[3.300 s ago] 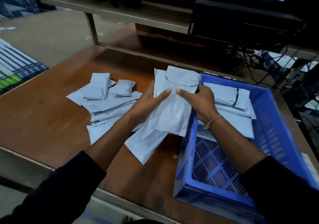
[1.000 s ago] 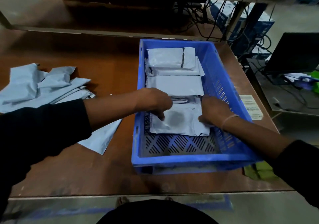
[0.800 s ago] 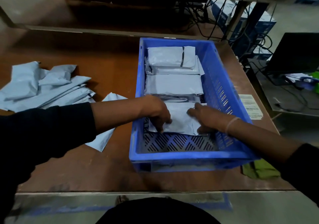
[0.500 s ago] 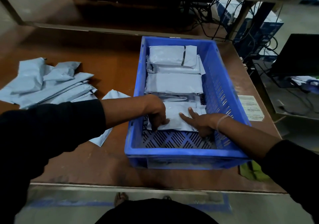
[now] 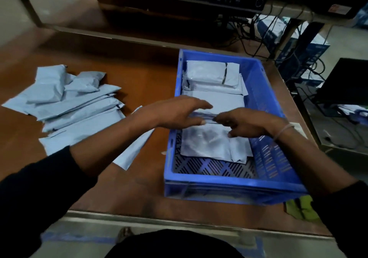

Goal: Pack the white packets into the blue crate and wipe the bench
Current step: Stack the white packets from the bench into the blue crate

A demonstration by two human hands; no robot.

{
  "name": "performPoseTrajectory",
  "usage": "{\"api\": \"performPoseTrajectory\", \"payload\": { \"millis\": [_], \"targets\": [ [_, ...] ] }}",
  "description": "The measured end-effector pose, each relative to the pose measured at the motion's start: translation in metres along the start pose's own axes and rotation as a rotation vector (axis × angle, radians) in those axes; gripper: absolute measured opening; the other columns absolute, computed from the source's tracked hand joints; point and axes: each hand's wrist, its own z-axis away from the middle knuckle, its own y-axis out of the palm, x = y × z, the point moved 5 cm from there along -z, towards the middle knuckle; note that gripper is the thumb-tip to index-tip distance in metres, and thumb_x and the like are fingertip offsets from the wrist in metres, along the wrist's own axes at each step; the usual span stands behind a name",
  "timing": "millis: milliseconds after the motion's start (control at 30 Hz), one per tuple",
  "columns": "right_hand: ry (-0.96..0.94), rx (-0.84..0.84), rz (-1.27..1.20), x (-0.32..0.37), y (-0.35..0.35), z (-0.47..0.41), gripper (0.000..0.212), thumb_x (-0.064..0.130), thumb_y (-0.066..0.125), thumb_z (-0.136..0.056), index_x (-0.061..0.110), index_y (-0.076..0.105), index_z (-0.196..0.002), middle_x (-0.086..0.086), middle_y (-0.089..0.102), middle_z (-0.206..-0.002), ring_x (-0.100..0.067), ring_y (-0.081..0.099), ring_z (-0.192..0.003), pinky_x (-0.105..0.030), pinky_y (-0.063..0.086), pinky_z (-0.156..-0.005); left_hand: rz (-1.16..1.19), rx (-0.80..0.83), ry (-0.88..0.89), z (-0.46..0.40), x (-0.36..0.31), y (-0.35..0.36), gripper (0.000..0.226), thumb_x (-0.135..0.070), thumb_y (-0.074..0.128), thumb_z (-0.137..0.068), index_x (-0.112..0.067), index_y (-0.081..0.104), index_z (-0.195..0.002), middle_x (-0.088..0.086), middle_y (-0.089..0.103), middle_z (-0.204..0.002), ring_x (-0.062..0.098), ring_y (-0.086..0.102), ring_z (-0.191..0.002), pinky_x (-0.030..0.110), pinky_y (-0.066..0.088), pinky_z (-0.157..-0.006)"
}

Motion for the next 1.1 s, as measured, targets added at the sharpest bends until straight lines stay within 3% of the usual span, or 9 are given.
{"api": "performPoseTrajectory", "payload": {
  "millis": [100, 300, 433, 600, 733, 867, 933, 1000, 1100],
  "targets": [
    [-0.037, -0.154, -0.188, 0.031, -0.037, -0.002, 0.047, 0.005, 0.07, -0.09, 0.021, 0.061, -0.133, 0.004, 0.069, -0.124, -0.01, 0.069, -0.107, -0.016, 0.055, -0.079, 0.096, -0.23, -0.036, 0.038, 0.037, -0.023, 0.051, -0.04, 0.06, -0.102, -0.022, 0.052, -0.148, -0.002, 0.053, -0.152, 0.013, 0.051, -0.134, 0.017, 0.035, -0.105],
    [-0.156, -0.349, -0.417, 0.117, -0.083, -0.036, 0.016, 0.013, 0.073, -0.089, 0.018, 0.071, -0.104, -0.001, 0.076, -0.087, -0.012, 0.073, -0.077, -0.03, 0.06, -0.067, 0.418, -0.415, -0.284, 0.12, 0.148, -0.025, 0.04, -0.027, 0.066, -0.1, -0.013, 0.063, -0.137, 0.0, 0.066, -0.136, 0.007, 0.06, -0.125, 0.026, 0.049, -0.107],
    [-0.205, -0.207, -0.235, 0.178, -0.074, -0.104, 0.022, 0.026, 0.076, -0.087, 0.017, 0.071, -0.107, 0.003, 0.075, -0.088, -0.003, 0.069, -0.07, -0.013, 0.052, -0.061, 0.501, -0.497, -0.46, 0.166, 0.208, -0.015, 0.03, -0.024, 0.067, -0.099, -0.013, 0.069, -0.127, -0.004, 0.07, -0.126, 0.008, 0.069, -0.111, 0.035, 0.056, -0.101],
    [-0.06, 0.079, -0.058, 0.221, -0.033, -0.208, 0.038, 0.037, 0.078, -0.084, 0.013, 0.065, -0.11, -0.008, 0.073, -0.105, -0.018, 0.069, -0.075, -0.031, 0.057, -0.065, 0.508, -0.549, -0.613, 0.208, 0.251, -0.008, 0.023, -0.023, 0.067, -0.098, -0.017, 0.072, -0.119, -0.004, 0.073, -0.118, 0.013, 0.07, -0.103, 0.037, 0.058, -0.093],
    [0.063, -0.05, -0.121, 0.25, -0.024, -0.256, 0.036, 0.032, 0.069, -0.089, -0.002, 0.071, -0.101, -0.021, 0.072, -0.094, -0.028, 0.063, -0.076, -0.032, 0.045, -0.062, 0.447, -0.605, -0.65, 0.238, 0.272, -0.011, 0.018, -0.02, 0.068, -0.097, -0.018, 0.072, -0.115, -0.005, 0.073, -0.112, 0.01, 0.07, -0.096, 0.022, 0.051, -0.077],
    [0.296, -0.235, -0.666, 0.251, -0.005, -0.291, 0.035, 0.027, 0.065, -0.094, 0.012, 0.051, -0.066, -0.005, 0.053, -0.058, -0.017, 0.051, -0.049, -0.013, 0.033, -0.038, 0.368, -0.631, -0.671, 0.262, 0.288, -0.015, 0.021, -0.016, 0.069, -0.095, -0.015, 0.071, -0.116, -0.005, 0.074, -0.112, 0.009, 0.069, -0.095, 0.021, 0.053, -0.079],
    [0.343, -0.253, -0.891, 0.254, 0.006, -0.302, 0.028, 0.035, 0.072, -0.088, 0.01, 0.064, -0.08, -0.008, 0.063, -0.079, -0.023, 0.061, -0.066, -0.018, 0.045, -0.048, 0.359, -0.626, -0.677, 0.27, 0.297, -0.016, 0.023, -0.013, 0.068, -0.094, -0.014, 0.071, -0.117, -0.003, 0.074, -0.115, 0.012, 0.07, -0.099, 0.03, 0.055, -0.087],
    [0.345, -0.261, -1.007, 0.254, 0.013, -0.319, 0.047, 0.046, 0.078, -0.077, 0.007, 0.072, -0.102, -0.008, 0.071, -0.101, -0.028, 0.068, -0.087, -0.031, 0.056, -0.064, 0.334, -0.618, -0.674, 0.276, 0.304, -0.017, 0.025, -0.012, 0.067, -0.094, -0.013, 0.071, -0.118, -0.002, 0.074, -0.116, 0.014, 0.07, -0.102, 0.032, 0.056, -0.089],
    [0.386, -0.303, -1.147, 0.24, 0.024, -0.351, 0.071, 0.061, 0.079, -0.057, 0.008, 0.074, -0.104, -0.007, 0.075, -0.102, -0.029, 0.072, -0.089, -0.045, 0.062, -0.081, 0.305, -0.589, -0.641, 0.276, 0.314, -0.018, 0.026, -0.01, 0.067, -0.093, -0.012, 0.07, -0.119, 0.0, 0.073, -0.116, 0.016, 0.069, -0.1, 0.034, 0.057, -0.088]
  ]
}}
